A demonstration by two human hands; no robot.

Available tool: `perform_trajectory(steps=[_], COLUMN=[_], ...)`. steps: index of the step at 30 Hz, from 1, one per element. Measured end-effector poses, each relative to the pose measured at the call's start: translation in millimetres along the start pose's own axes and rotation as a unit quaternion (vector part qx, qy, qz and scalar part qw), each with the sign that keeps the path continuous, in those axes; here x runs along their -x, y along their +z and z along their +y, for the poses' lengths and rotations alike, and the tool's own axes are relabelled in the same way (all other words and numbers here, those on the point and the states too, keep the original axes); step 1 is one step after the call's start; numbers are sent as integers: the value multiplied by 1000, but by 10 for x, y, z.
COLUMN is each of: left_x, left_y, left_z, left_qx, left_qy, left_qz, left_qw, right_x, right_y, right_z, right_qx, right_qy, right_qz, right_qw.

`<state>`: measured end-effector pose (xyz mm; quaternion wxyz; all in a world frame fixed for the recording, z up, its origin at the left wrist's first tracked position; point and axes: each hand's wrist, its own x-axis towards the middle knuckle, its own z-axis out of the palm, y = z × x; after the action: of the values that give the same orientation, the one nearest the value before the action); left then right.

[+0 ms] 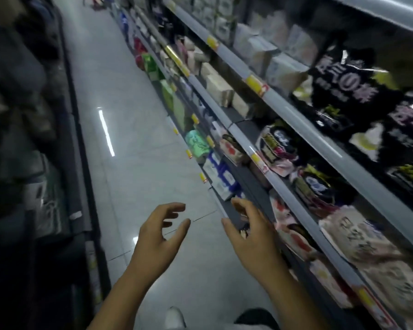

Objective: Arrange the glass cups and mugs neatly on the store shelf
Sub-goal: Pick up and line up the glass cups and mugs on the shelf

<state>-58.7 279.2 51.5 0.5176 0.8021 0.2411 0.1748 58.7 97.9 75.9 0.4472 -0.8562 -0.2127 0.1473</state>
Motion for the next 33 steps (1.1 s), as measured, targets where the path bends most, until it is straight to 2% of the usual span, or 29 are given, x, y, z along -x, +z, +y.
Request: perform_trajectory(steps=[11, 15, 22, 28, 33], left_x=[-1702, -2577, -3892, -5105, -6493], left_y=[-966, -1515, -2122, -2450, -3088], left_z=[-998, -1037, -1084, -1587, -1992], left_qx=[13, -5, 20, 46, 33], left_qy=[-115, -146, -175, -185, -138], left_qz=[79, 140, 235, 186, 97], left_qw=[990, 979, 956, 964, 985], right_x=[-2233, -3431, -5103, -6102, -6982], right_y=[1403, 1859, 2481, 3119, 3606], right_z=[-867, -1281, -1870, -2017, -2352], right_qx=[18, 21, 42, 83, 102], right_qy=[-106, -141, -162, -120, -86], right_qz=[-146, -211, -258, -258, -203], right_qw=[983, 967, 952, 955, 970])
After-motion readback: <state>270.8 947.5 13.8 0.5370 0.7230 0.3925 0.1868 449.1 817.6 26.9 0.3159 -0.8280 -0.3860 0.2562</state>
